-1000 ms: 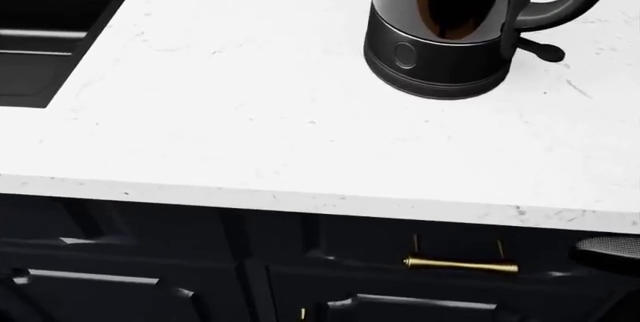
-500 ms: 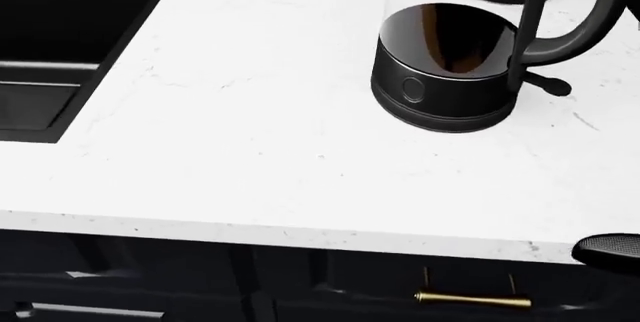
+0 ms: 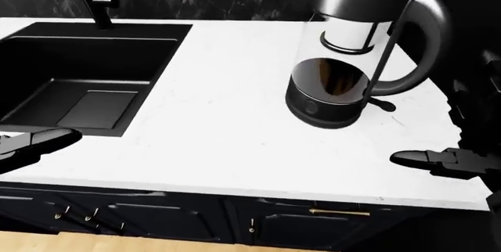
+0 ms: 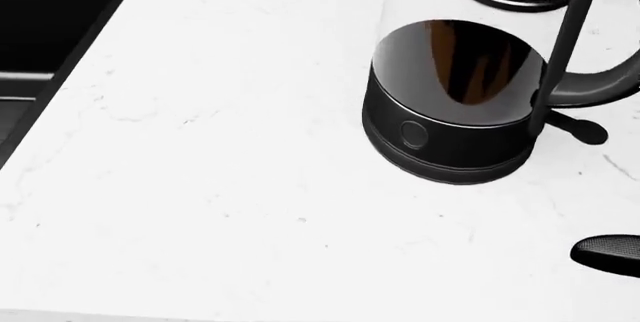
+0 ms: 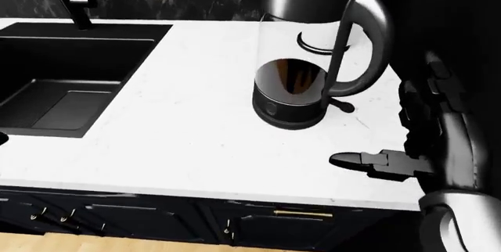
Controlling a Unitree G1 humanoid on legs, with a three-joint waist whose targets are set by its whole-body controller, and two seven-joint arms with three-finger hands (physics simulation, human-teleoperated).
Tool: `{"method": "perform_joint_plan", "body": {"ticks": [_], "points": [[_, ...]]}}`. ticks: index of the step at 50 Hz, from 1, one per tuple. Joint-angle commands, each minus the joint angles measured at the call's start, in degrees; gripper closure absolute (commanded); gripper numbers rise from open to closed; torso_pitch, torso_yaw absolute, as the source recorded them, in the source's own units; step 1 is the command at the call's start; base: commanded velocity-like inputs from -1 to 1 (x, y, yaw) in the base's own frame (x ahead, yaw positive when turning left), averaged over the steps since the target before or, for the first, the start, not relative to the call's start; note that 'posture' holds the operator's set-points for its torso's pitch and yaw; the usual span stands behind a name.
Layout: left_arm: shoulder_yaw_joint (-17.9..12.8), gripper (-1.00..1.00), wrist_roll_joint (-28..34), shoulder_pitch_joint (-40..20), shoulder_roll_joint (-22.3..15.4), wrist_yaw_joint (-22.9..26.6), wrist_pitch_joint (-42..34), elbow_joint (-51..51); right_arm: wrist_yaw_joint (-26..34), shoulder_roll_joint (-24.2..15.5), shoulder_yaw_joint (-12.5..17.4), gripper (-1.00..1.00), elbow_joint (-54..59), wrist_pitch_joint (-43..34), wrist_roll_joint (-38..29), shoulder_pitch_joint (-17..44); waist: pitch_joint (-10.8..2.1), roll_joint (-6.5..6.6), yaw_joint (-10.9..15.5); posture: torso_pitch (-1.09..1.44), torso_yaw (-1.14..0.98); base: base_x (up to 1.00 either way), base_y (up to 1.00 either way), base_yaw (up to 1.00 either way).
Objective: Close the lid of the electric kettle.
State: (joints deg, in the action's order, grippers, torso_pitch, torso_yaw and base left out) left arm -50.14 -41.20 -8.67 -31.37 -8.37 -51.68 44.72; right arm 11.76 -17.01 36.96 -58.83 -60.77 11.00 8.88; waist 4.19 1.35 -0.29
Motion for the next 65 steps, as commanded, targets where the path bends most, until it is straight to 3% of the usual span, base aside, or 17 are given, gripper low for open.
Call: {"method": "perform_joint_plan", "body": {"ticks": [1, 4, 8, 32, 56, 65], "points": [[-0.29, -1.0, 0.57, -0.42, -0.73, 0.06, 2.03, 0.71, 0.04, -0.67, 0.21, -0.96, -0.97, 1.47, -0.16, 0.73, -0.56, -0.33, -0.15, 0.0, 0.0, 0.0, 0.0, 0.0], [-0.17, -1.0, 0.7, -0.46, -0.69, 0.09, 2.13, 0.62, 0.09, -0.71, 0.27, -0.96, -1.07, 1.3, -0.15, 0.87, -1.85, -0.88, -0.07, 0.0, 0.0, 0.0, 0.0, 0.0], [-0.1, -1.0, 0.71, -0.6, -0.69, 0.12, 2.08, 0.63, -0.17, -0.93, 0.45, -0.96, -1.17, 1.15, 0.35, 0.85, -2.09, -1.34, 0.03, 0.0, 0.0, 0.0, 0.0, 0.0], [-0.02, -1.0, 0.67, -0.78, -0.33, 0.16, 2.61, 0.78, 0.24, -0.38, -0.05, -0.96, -0.79, 2.13, -0.51, 0.49, -1.61, -1.42, 0.24, 0.0, 0.0, 0.0, 0.0, 0.0], [0.15, -1.0, 2.44, -0.36, -0.8, 1.45, 2.42, 1.22, 0.47, -0.19, -0.05, -0.96, -0.75, 2.21, -0.86, 0.61, -1.92, -1.28, 0.21, 0.0, 0.0, 0.0, 0.0, 0.0], [0.81, -1.0, 4.62, -0.8, -0.18, 2.3, 1.89, 1.13, 0.43, -0.04, -0.35, -0.96, -1.01, 2.14, -1.04, 0.42, -4.01, -1.42, 0.29, -0.08, 0.0, 0.0, 0.0, 0.0]]}}
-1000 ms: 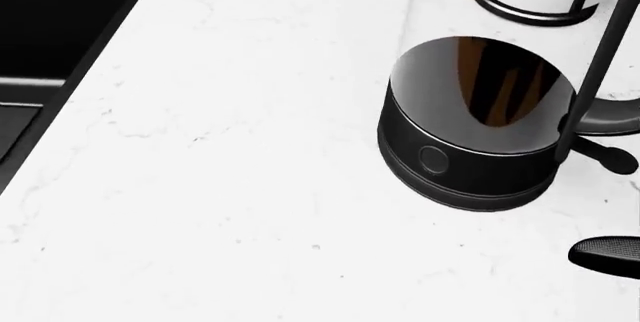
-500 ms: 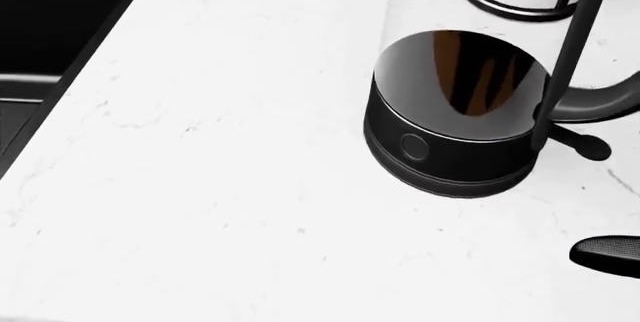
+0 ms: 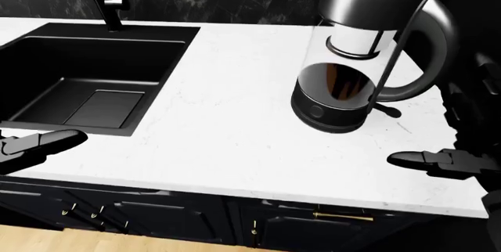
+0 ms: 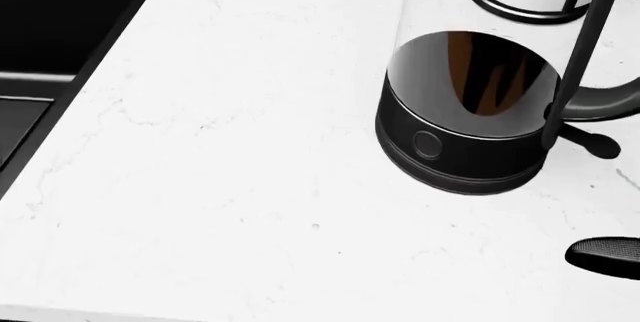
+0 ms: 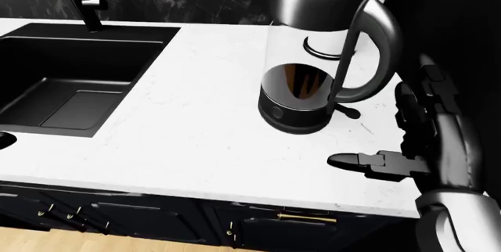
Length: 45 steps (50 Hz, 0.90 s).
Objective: Close the lid of the electric kettle.
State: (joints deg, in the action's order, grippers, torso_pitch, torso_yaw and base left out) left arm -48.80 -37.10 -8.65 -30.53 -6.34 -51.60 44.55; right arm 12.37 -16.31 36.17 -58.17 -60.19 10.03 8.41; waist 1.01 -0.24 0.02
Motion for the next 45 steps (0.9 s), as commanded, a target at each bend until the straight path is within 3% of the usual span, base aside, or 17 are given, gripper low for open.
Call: {"method": "perform_joint_plan", "body": {"ticks": [1, 15, 32, 45], "points": [[-0.56, -1.0, 0.51, -0.94, -0.98, 0.36, 1.6, 1.41, -0.17, -0.74, 0.37, -0.96, -1.7, 1.53, -0.12, 0.89, -1.14, 0.16, 0.01, -0.09, 0.0, 0.0, 0.0, 0.0], [-1.1, -1.0, 0.39, -1.2, -0.95, 0.52, 0.83, 1.69, -0.05, -0.59, 0.19, -0.96, -1.19, 2.12, -0.43, 0.88, -6.73, 0.15, 0.26, -0.23, 0.0, 0.0, 0.0, 0.0], [-0.37, -1.0, 1.81, -1.36, -0.53, 1.39, 1.92, 0.73, -0.17, -0.62, -0.05, -0.96, -1.46, 1.75, -0.61, 1.06, -15.73, -0.02, 0.92, -0.4, 0.0, 0.0, 0.0, 0.0], [-0.64, -1.0, 1.75, -1.3, -0.45, 1.41, 1.54, 1.07, -0.12, -0.34, -0.35, -0.96, -1.18, 2.44, -0.83, 0.74, -19.5, -0.06, 1.22, -0.53, 0.0, 0.0, 0.0, 0.0]]}}
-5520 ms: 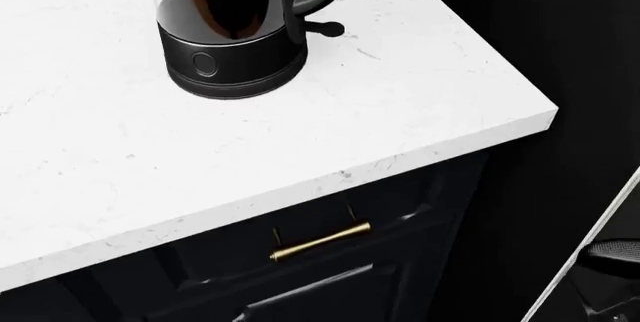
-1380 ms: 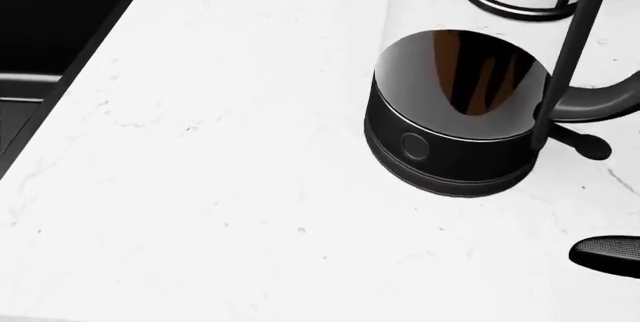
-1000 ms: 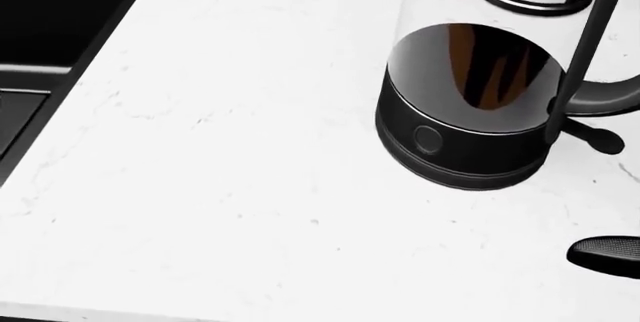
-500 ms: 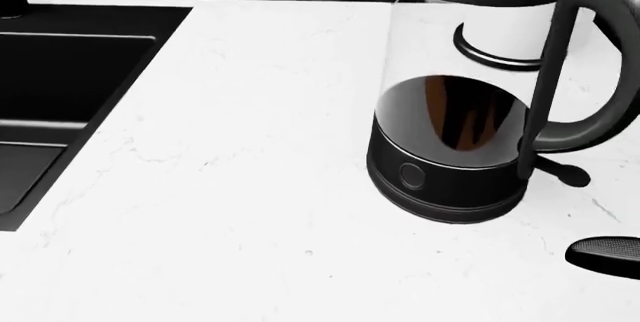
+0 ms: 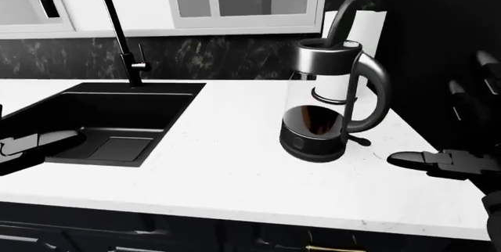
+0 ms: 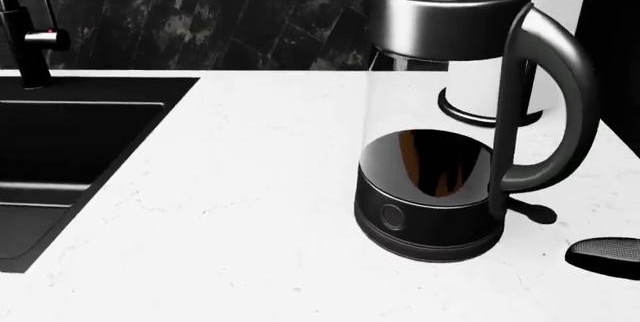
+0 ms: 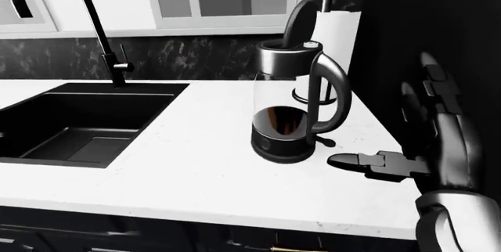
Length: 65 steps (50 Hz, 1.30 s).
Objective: Close the lid of the electric kettle.
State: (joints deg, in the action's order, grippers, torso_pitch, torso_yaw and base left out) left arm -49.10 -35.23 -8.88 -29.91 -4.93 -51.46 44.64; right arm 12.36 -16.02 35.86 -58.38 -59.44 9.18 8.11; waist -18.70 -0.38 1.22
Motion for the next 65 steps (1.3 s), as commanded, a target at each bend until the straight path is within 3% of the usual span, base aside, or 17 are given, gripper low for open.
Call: {"method": "perform_joint_plan", "body": {"ticks": [1, 13, 22, 47, 65], "points": [[-0.33, -1.0, -0.13, -1.03, -1.08, 0.01, 1.38, 1.02, -0.12, -0.66, -0.01, -0.96, -1.19, 1.37, 0.07, 1.13, -0.03, 0.08, 0.02, -0.54, 0.0, 0.0, 0.0, 0.0], [0.27, -1.0, 0.64, -0.97, -0.8, 0.08, 1.76, 0.94, -0.07, -0.24, -0.87, -0.96, -0.35, 2.73, -0.72, 0.66, -2.72, 0.06, 0.12, -0.66, 0.0, 0.0, 0.0, 0.0], [-0.83, -1.0, -0.99, -1.31, -1.38, -0.89, 2.01, 1.4, 0.1, -0.63, -0.16, -0.96, -1.3, 1.12, -0.39, 1.38, -3.78, 0.05, 0.07, -0.68, 0.0, 0.0, 0.0, 0.0], [0.53, -1.0, 2.46, -1.14, -0.66, 0.62, 3.72, 1.06, -0.02, -0.36, -0.32, -0.96, -1.1, 1.54, -0.23, 1.26, -4.39, -0.05, -0.34, -0.68, 0.0, 0.0, 0.0, 0.0], [0.34, -1.0, 2.1, -1.25, -0.58, 0.65, 3.05, 1.46, -0.42, 0.52, -3.24, -0.96, -0.75, 1.95, -1.84, 0.8, -4.63, -0.14, -0.5, -0.68, 0.0, 0.0, 0.0, 0.0]]}}
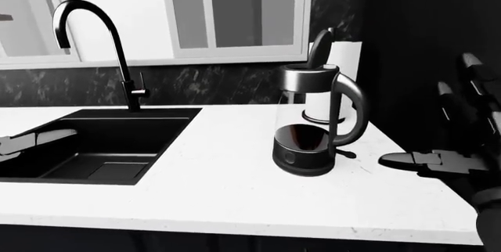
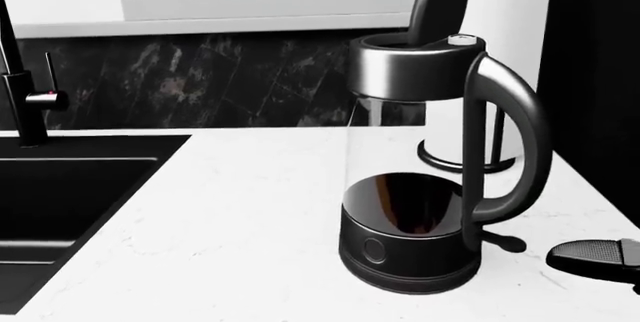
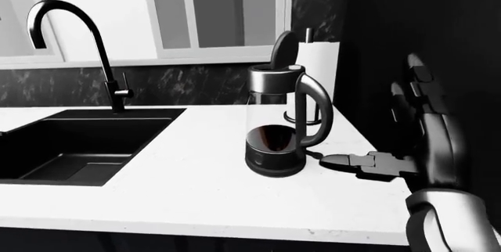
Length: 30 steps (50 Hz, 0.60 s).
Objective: Close the lid of the electric kettle.
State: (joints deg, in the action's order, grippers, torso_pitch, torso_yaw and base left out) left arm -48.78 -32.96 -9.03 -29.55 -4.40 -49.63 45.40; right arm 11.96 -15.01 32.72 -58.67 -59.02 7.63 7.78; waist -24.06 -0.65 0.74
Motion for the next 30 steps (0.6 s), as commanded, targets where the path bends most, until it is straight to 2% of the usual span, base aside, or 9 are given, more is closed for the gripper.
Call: {"method": "perform_joint_plan", "body": {"ticks": [1, 4, 6, 9, 17, 25, 30], "points": [[-0.06, -1.0, -0.21, -1.08, -1.0, 0.16, 1.18, 0.73, 0.13, -0.46, -0.41, -0.96, -0.61, 1.29, -0.45, 1.04, 0.71, 0.14, -0.03, -0.68, 0.0, 0.0, 0.0, 0.0], [-0.61, -1.0, -0.69, -1.19, -1.22, 0.15, 0.99, 0.55, 0.38, -0.81, -1.16, -0.95, -0.79, 0.8, -1.77, 0.81, 0.67, 0.12, -0.05, -0.68, 0.0, 0.0, 0.0, 0.0], [-0.74, -1.0, -0.76, -1.02, -1.3, 0.18, 1.22, 0.36, 1.13, -1.72, -2.52, -0.96, -0.39, 1.73, -4.92, -0.39, 0.69, 0.13, -0.03, -0.68, 0.0, 0.0, 0.0, 0.0], [-0.54, -1.0, -0.57, -0.86, -1.25, 0.17, 1.59, 0.18, 3.11, -1.73, -1.91, -0.96, -0.93, 0.3, -6.61, 0.07, 0.65, 0.16, -0.05, -0.68, 0.0, 0.0, 0.0, 0.0], [-0.77, -1.0, -0.98, -1.1, -1.56, -0.05, 1.32, 0.16, 7.17, -2.65, -3.81, -0.96, -0.56, -0.84, -13.38, 0.54, 0.59, 0.22, -0.12, -0.68, 0.0, 0.0, 0.0, 0.0], [-0.78, -1.0, -1.14, -1.01, -1.74, -0.22, 1.47, -0.03, 14.45, -5.17, -5.36, -0.96, -0.89, -2.52, -22.24, 0.27, 0.56, 0.27, -0.19, -0.68, 0.0, 0.0, 0.0, 0.0], [-1.34, -1.0, -1.54, -1.01, -1.99, -0.18, 1.42, -0.25, 19.06, -4.29, -5.29, -0.96, -1.32, -1.4, -26.5, -1.22, 0.54, 0.35, -0.23, -0.68, 0.0, 0.0, 0.0, 0.0]]}}
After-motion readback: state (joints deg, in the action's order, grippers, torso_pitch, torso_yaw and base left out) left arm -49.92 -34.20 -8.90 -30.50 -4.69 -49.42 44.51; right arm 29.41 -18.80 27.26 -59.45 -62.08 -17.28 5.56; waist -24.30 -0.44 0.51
